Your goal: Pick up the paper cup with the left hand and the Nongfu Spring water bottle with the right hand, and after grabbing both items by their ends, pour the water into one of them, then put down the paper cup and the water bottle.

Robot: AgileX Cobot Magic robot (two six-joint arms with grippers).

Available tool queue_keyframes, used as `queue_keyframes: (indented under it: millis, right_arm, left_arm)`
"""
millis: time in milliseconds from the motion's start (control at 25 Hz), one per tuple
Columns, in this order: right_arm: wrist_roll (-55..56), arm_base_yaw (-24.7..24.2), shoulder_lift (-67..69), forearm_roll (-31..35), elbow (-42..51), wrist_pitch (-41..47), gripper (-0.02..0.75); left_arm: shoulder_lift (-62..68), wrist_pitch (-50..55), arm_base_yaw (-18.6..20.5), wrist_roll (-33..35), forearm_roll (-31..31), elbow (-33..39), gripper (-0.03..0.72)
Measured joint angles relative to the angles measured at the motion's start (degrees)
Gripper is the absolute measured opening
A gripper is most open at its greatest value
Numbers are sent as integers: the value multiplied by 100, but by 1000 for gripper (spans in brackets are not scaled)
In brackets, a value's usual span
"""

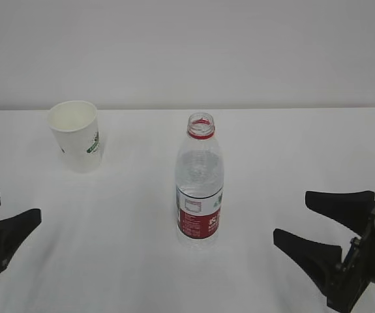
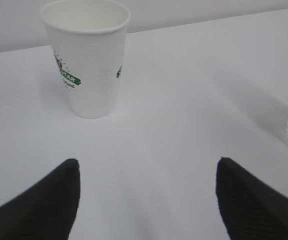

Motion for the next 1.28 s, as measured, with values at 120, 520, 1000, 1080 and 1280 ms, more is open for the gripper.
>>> queue_keyframes:
  millis: [120,520,1000,1080,1280]
  right_arm:
    - [19,0,98,14,0,0,637]
    - [22,0,400,-165,-155,0,643]
    - [47,0,1275,-562,-824,0,643]
    - [47,0,1329,-664,-933,0,643]
    - [47,0,1367,-802,-1173,0,643]
  left_arm:
    - [0,0,0,12,78,-13,674]
    - [0,0,0,13,85,-16,682]
    - [0,0,0,23,251,-50,650]
    - [0,0,0,23,260,-50,644]
    - [0,0,0,23,260,-50,629]
